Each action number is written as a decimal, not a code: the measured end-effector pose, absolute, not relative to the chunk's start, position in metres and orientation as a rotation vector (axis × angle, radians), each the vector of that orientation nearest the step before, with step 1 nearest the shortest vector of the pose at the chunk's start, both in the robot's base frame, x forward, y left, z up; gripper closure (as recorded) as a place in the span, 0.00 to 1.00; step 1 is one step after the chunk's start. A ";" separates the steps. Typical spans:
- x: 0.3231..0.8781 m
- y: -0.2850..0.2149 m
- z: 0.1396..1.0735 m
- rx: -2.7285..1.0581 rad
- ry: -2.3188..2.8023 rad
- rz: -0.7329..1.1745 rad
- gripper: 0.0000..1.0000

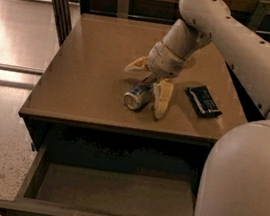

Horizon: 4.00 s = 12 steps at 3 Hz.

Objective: Place redbull can into top drawer

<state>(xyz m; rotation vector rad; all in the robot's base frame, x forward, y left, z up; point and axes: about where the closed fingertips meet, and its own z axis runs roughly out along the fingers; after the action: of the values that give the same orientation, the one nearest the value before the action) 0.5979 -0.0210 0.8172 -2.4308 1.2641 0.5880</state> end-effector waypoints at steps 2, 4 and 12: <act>0.599 -0.019 0.814 -2.429 1.265 0.586 0.47; 0.599 -0.019 0.815 -2.429 1.265 0.586 0.94; 0.437 -0.010 0.819 -1.514 1.788 0.475 1.00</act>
Offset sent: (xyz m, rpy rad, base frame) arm 0.0014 0.0016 -0.0027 0.0009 -0.0014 -0.0016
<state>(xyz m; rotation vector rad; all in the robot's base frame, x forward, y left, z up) 0.4367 -0.0100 0.8185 -1.5135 1.7884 0.4748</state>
